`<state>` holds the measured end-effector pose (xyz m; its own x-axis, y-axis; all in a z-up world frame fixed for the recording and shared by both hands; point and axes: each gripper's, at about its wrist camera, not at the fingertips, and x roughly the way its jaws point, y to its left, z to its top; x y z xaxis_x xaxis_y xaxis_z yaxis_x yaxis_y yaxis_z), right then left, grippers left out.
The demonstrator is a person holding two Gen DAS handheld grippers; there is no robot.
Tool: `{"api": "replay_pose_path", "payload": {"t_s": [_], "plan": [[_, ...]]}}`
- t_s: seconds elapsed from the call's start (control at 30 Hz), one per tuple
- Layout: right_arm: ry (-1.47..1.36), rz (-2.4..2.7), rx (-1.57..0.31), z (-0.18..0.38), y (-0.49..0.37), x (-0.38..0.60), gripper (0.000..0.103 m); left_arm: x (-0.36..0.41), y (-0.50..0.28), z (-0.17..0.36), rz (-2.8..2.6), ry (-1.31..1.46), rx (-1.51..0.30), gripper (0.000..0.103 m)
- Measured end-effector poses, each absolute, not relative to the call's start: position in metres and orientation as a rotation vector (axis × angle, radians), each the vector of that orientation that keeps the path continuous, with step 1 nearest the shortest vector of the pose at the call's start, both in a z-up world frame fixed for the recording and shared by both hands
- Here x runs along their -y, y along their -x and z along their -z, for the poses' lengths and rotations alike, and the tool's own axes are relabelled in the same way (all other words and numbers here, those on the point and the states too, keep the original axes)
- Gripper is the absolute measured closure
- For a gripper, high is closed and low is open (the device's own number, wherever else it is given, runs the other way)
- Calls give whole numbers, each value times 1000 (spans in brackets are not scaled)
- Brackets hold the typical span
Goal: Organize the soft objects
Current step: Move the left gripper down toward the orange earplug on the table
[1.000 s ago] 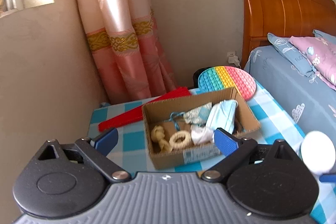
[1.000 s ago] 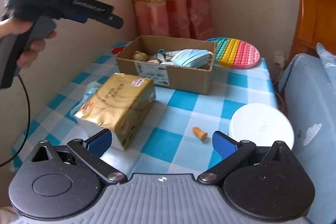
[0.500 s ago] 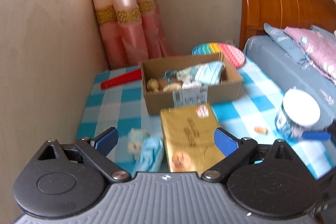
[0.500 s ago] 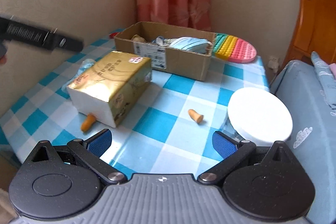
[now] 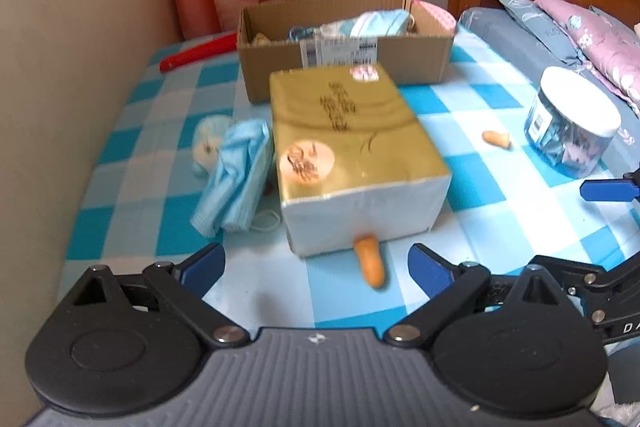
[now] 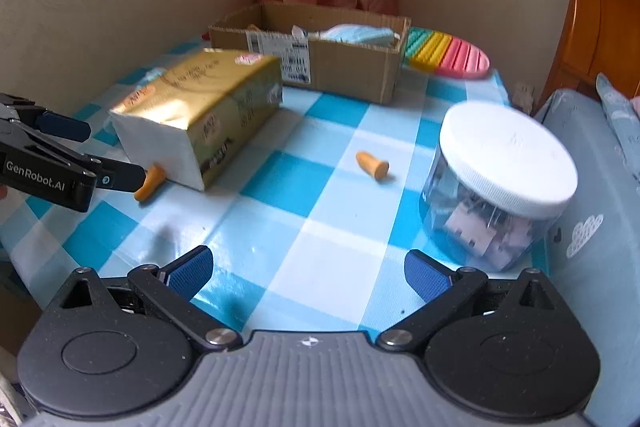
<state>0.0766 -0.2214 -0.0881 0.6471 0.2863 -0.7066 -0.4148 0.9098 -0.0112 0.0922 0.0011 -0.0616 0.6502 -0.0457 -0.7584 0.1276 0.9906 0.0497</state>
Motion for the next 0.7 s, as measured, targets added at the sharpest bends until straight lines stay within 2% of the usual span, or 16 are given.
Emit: {"api": "replay_pose_path", "payload": {"t_s": [0.3, 0.7], "plan": [[180, -419, -785, 92, -78, 215, 0, -7, -97, 82, 69, -71, -891, 6], [209, -432, -810, 99, -83, 204, 0, -29, -88, 79, 43, -48, -875, 5]]}}
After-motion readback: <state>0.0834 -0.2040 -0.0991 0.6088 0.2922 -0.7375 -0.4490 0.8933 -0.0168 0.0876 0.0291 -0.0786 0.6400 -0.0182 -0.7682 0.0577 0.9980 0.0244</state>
